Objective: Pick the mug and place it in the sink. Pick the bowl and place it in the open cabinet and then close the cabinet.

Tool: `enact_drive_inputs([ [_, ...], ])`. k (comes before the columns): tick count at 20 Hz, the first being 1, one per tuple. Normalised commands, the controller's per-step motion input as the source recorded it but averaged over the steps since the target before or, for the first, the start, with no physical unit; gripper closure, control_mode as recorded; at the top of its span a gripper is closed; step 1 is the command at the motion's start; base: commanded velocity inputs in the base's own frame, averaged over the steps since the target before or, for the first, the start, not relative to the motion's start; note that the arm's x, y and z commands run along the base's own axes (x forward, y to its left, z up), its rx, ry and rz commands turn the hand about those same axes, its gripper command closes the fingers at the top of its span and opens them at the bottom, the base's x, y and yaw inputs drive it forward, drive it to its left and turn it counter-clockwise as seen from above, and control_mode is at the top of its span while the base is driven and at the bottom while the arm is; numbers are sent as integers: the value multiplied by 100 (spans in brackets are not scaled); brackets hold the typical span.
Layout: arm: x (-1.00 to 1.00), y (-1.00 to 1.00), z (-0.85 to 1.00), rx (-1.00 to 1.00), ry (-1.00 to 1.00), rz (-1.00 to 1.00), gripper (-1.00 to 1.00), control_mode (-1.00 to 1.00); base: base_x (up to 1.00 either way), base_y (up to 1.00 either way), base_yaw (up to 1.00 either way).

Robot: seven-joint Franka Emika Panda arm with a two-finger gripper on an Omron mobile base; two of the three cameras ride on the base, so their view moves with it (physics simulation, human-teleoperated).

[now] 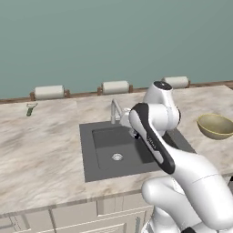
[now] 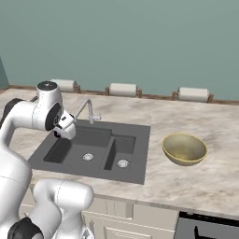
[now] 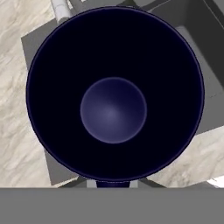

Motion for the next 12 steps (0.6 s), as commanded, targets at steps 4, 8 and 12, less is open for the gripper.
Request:
enact_drive_inputs([
  [4,3,11,-39,0,0,-8,100,-100,0,0,0],
  [8,6,11,-34,0,0,-4,100,-100,0,0,0],
  [12,8,12,-37,1,0,-3,100,-100,0,0,0],
])
